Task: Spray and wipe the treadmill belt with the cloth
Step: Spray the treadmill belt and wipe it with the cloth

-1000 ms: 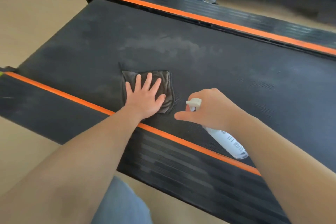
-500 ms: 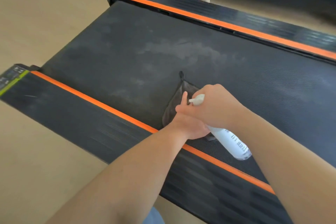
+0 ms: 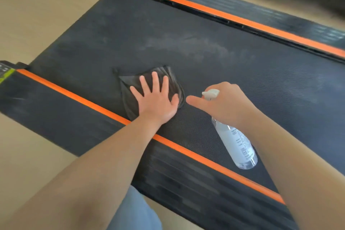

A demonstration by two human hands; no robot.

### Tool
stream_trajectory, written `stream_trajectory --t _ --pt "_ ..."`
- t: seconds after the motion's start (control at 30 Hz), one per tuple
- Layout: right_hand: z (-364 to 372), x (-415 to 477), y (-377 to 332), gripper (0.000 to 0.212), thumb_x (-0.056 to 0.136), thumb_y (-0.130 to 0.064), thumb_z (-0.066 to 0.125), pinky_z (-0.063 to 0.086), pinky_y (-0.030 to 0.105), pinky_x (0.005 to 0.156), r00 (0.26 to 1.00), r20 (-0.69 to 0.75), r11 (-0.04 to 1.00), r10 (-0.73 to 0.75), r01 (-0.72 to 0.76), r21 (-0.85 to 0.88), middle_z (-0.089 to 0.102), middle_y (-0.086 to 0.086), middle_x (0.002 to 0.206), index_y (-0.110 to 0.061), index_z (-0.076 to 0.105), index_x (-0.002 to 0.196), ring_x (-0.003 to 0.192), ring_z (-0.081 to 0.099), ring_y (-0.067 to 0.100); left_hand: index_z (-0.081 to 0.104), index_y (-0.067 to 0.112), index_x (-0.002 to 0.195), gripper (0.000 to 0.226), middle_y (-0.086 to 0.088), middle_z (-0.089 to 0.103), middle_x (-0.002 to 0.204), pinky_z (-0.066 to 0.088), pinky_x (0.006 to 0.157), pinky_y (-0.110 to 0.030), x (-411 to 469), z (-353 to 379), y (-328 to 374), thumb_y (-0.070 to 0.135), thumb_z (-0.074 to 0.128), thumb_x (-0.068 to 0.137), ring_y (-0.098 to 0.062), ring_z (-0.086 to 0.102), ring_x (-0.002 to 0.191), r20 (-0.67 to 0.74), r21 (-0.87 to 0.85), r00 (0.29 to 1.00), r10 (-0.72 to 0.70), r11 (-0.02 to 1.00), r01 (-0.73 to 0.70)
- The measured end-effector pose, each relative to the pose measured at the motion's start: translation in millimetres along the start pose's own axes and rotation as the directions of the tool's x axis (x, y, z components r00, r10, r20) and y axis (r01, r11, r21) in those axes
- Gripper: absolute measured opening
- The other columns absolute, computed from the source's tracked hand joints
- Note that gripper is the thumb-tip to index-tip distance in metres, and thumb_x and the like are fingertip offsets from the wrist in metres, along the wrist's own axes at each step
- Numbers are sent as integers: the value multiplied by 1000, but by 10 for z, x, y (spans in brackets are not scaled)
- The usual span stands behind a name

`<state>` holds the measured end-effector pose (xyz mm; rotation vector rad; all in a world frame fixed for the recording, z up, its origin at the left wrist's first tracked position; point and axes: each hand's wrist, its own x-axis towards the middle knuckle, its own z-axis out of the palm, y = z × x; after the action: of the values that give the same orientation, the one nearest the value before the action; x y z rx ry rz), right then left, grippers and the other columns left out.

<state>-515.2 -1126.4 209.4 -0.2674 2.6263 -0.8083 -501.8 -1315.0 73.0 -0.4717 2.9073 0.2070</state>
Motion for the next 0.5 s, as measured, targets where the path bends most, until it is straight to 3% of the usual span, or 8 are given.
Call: stream_trajectory --t 0.1,0.2,0.27,0.3,0.4,0.5 --pt "-24 -58 16 56 76 -59 75 39 26 48 999 12 999 37 -37 18 48 -7 42 -13 50 54 46 43 15 12 31 162 73 -3 -2 171 -4 111 -78 -305 95 476 60 25 96 -44 -8 153 40 29 927 374 926 -375" --pt "-87 -139 41 56 82 -56 72 40 29 53 997 42 998 69 -69 -7 49 -1 50 -7 55 61 52 44 18 50 27 148 58 -7 33 163 5 112 -78 -647 194 759 48 35 96 -41 18 152 94 22 719 688 721 -693" --pt "-172 -191 95 57 81 -56 72 40 28 51 992 37 992 123 -123 -10 48 0 51 -6 54 63 51 43 19 57 27 142 54 -6 44 157 10 112 -77 -731 186 807 46 35 96 -39 28 149 72 8 623 779 624 -782" --pt "-193 -203 127 54 80 -56 71 41 27 50 987 51 988 152 -151 -15 48 1 51 -8 54 62 49 43 18 50 30 147 56 -4 37 162 5 113 -77 -719 173 778 50 33 98 -37 20 152 89 18 637 766 638 -770" --pt "-247 -200 210 55 79 -58 71 44 29 53 979 72 981 188 -184 -60 56 4 51 -9 55 62 48 48 18 13 42 160 69 6 -8 171 -14 112 -74 -513 83 569 69 24 98 -32 -15 155 140 68 788 600 788 -612" --pt "-217 -176 235 55 79 -67 69 41 27 54 983 48 977 180 -173 -124 60 -3 58 -17 56 60 57 54 12 -2 48 159 71 9 -18 169 -14 113 -72 -216 -5 193 75 17 95 -32 -18 155 107 56 925 365 927 -372"
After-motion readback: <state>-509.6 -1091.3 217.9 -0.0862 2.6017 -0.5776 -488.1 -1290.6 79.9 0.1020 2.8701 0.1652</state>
